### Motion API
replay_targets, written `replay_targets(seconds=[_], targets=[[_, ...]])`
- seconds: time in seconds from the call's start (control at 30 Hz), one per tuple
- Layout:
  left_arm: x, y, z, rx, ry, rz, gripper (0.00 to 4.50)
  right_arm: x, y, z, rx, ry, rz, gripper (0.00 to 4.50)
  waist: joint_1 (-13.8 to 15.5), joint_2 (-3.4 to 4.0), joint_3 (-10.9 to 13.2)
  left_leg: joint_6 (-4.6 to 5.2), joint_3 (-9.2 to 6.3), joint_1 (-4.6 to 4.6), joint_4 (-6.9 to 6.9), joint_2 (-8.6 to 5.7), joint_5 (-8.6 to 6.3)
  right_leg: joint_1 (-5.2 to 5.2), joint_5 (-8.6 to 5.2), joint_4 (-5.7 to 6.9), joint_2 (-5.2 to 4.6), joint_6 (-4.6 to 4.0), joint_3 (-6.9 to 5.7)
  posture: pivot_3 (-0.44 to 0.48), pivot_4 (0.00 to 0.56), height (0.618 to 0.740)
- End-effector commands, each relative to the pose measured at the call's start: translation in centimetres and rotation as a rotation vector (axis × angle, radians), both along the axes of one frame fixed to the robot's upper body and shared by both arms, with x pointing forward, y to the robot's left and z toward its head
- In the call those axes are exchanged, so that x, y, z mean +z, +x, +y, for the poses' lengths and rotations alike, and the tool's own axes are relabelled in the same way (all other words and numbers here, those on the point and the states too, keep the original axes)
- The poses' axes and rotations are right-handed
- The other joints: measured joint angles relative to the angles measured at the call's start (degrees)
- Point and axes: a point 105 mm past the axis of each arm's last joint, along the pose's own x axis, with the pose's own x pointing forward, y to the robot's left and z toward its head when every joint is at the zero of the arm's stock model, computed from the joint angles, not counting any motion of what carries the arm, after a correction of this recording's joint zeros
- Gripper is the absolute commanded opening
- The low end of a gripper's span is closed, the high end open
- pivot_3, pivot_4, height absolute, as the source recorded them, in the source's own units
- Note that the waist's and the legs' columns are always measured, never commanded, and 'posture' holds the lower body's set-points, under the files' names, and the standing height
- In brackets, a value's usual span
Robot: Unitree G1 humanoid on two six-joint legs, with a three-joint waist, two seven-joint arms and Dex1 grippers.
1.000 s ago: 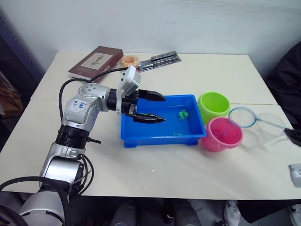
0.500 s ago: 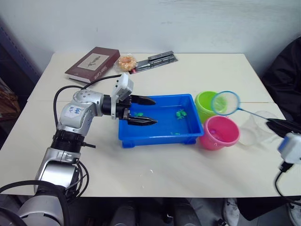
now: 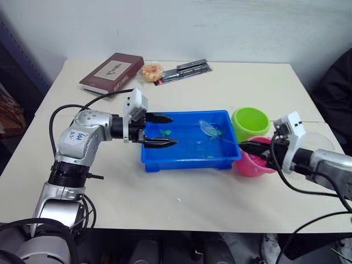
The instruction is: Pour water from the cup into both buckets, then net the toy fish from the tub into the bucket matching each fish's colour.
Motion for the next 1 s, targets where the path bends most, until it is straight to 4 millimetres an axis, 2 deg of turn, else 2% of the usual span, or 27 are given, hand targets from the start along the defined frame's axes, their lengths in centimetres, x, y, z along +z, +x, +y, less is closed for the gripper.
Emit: replay_targets(seconds=[0.03, 0.33, 0.47, 0.6, 0.83, 1.0], targets=[[1.5, -0.4, 0.4, 0.025, -0.026, -0.052, 4.45, 0.0, 1.1, -0.4, -0.039, 0.077, 0.061, 0.00, 0.15, 0.00, 0.00, 0.00, 0.00, 0.00, -0.01, 0.00, 0.00, 0.00, 0.00, 0.00, 0.00, 0.00, -0.01, 0.000, 0.150, 0.740], [1.8, -0.8, 0.6, 0.054, -0.023, -0.049, 4.45, -1.4, 2.5, -0.5, -0.067, 0.100, 0.141, 0.00, 0.24, 0.00, 0.00, 0.03, 0.04, -0.02, -0.03, 0.01, 0.00, -0.01, 0.01, 0.00, 0.05, 0.01, 0.00, 0.000, 0.150, 0.740], [2.4, -0.9, 0.6, 0.053, -0.040, -0.052, 4.45, -1.3, 2.6, -0.7, -0.070, 0.111, 0.153, 0.00, 0.23, 0.00, 0.00, 0.04, 0.03, -0.05, -0.04, 0.01, -0.01, -0.03, 0.01, -0.02, 0.05, 0.01, 0.00, 0.000, 0.150, 0.740], [2.2, -1.0, 0.8, 0.058, -0.034, -0.052, 4.45, -1.3, 2.4, -0.9, -0.065, 0.097, 0.155, 0.00, 0.23, 0.00, 0.00, 0.04, 0.02, -0.04, -0.04, 0.02, -0.01, -0.03, 0.01, -0.02, 0.05, 0.02, 0.00, 0.000, 0.150, 0.740], [2.1, -1.1, 0.6, 0.055, -0.040, -0.049, 4.45, 1.1, 1.5, -0.4, 0.001, 0.126, 0.118, 0.00, 0.13, 0.00, 0.00, 0.04, 0.03, -0.04, -0.05, 0.02, -0.01, -0.03, 0.01, -0.03, 0.05, 0.02, 0.00, 0.000, 0.150, 0.740], [2.1, -0.9, 0.5, 0.052, -0.041, -0.053, 4.45, 1.8, 1.9, -0.8, -0.018, 0.121, 0.101, 0.00, 0.11, 0.00, 0.00, 0.04, 0.03, -0.04, -0.06, 0.03, -0.01, -0.03, 0.01, -0.03, 0.05, 0.01, 0.01, 0.000, 0.150, 0.740]])
